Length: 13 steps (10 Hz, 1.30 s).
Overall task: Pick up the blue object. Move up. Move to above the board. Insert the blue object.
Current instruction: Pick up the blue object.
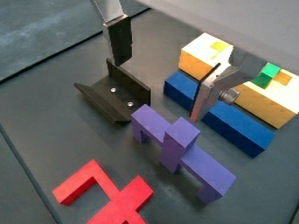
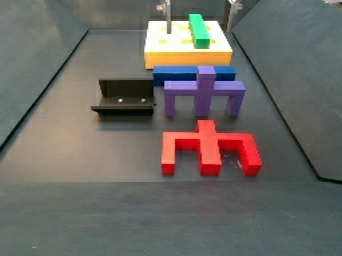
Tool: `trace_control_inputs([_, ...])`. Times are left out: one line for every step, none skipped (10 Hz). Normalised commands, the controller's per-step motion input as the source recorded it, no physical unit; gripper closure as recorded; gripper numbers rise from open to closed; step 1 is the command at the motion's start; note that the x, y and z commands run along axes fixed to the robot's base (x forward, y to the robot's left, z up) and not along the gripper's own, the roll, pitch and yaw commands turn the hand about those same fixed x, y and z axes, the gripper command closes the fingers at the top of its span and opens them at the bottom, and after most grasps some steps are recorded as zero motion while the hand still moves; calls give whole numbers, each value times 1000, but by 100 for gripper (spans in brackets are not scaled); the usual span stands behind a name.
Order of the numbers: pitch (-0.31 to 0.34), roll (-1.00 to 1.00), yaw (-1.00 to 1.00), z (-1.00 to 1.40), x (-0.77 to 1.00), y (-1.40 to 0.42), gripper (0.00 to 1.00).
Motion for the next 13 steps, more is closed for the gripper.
trace_control_inputs([0, -10, 0, 0, 0, 0, 0])
trace_control_inputs([-3, -17, 0, -43, 0, -26, 0])
trace_control_inputs([-199, -164, -286, 0, -220, -334, 0])
trace_control_inputs([-287, -247, -337, 6, -317, -520, 0])
trace_control_inputs([-271, -296, -374, 0, -220, -500, 0])
trace_control_inputs([-263, -324, -477, 0, -97, -357, 0])
trace_control_inputs([-259, -350, -534, -60, -6, -260, 0])
trace_control_inputs([-299, -314, -520, -149, -23, -320, 0])
trace_control_inputs([-310, -244, -626, -203, -46, -311, 0])
trace_control_inputs([-196, -103, -786, -154, 0, -317, 0])
trace_control_inputs([-107, -41, -831, -103, 0, -343, 0])
trace_control_inputs([-110, -37, -846, -103, 0, -331, 0])
trace_control_inputs([-111, -39, -846, -103, 0, -329, 0])
